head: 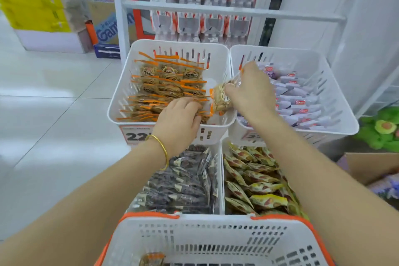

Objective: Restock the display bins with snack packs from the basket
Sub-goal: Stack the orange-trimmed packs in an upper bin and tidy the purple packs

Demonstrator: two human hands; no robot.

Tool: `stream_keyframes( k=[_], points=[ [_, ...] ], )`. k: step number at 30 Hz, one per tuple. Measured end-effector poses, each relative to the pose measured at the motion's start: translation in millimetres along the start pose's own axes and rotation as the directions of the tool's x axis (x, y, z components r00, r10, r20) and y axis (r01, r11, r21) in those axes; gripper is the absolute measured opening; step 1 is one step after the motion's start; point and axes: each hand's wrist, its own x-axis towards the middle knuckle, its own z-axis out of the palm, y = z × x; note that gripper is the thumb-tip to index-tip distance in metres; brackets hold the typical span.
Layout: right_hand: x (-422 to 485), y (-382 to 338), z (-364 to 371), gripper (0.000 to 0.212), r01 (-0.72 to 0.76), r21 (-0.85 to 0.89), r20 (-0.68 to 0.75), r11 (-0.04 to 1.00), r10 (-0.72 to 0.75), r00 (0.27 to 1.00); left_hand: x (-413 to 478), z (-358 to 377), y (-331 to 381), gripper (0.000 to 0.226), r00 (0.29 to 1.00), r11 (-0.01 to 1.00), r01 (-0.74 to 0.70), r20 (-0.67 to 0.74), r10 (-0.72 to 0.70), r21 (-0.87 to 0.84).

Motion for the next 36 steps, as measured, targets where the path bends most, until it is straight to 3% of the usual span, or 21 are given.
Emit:
stream_keyframes(
  k=[4, 9, 13, 18, 20, 22, 24, 29, 33, 36],
  points=[
    [-5, -13, 21, 0.022, 0.055, -0.269, -0.068, 0.962, -0.075, 0.995, 1, 8, -6, 0.035, 0.999, 1.000, 0.002, -0.035, -0.002, 0.008],
    [-8, -16, 36, 0.022, 0.062, -0.387, -0.066, 0.920, -0.095, 0.993, -1, 7, -5, 0.040, 1.000, 0.999, -0.021, 0.005, 0.021, 0.027],
    [-6, -12, 35, 0.019, 0.180, -0.511, 0.159, 0.840, -0.114, 0.981, -4, 7, -4, 0.036, 0.999, 0.999, -0.037, 0.013, 0.037, 0.019],
    [-4, -11, 32, 0.016, 0.415, -0.645, 0.375, 0.642, -0.207, 0.903, -4, 4, -3, 0.036, 0.999, 1.000, -0.029, 0.023, 0.029, 0.011],
    [-3, -6, 25, 0.025, 0.385, -0.580, 0.334, 0.718, -0.221, 0.916, -4, 3, -3, 0.036, 0.999, 1.000, -0.025, 0.026, 0.024, 0.010],
    [-4, 3, 13, 0.029, 0.293, -0.425, 0.229, 0.856, -0.212, 0.950, -4, 3, -3, 0.036, 1.000, 1.000, -0.017, 0.023, 0.017, -0.004],
    [-12, 12, 6, 0.036, 0.258, -0.290, 0.165, 0.921, -0.218, 0.962, -5, 3, -3, 0.036, 1.000, 1.000, -0.017, 0.024, 0.017, -0.011],
    [-37, 20, 14, 0.038, 0.320, -0.317, 0.360, 0.893, -0.199, 0.912, -9, -1, -2, 0.034, 0.999, 0.999, -0.042, -0.001, 0.042, -0.018],
    [-58, 33, -11, 0.048, 0.236, -0.020, 0.113, 0.971, -0.233, 0.966, -51, -19, 7, 0.028, 0.992, 0.994, -0.084, -0.098, 0.078, -0.067],
    [-125, 39, -14, 0.040, 0.262, 0.199, 0.208, 0.944, -0.302, 0.930, -114, -31, 12, 0.028, 0.996, 0.995, -0.086, 0.008, 0.086, -0.052]
  ],
)
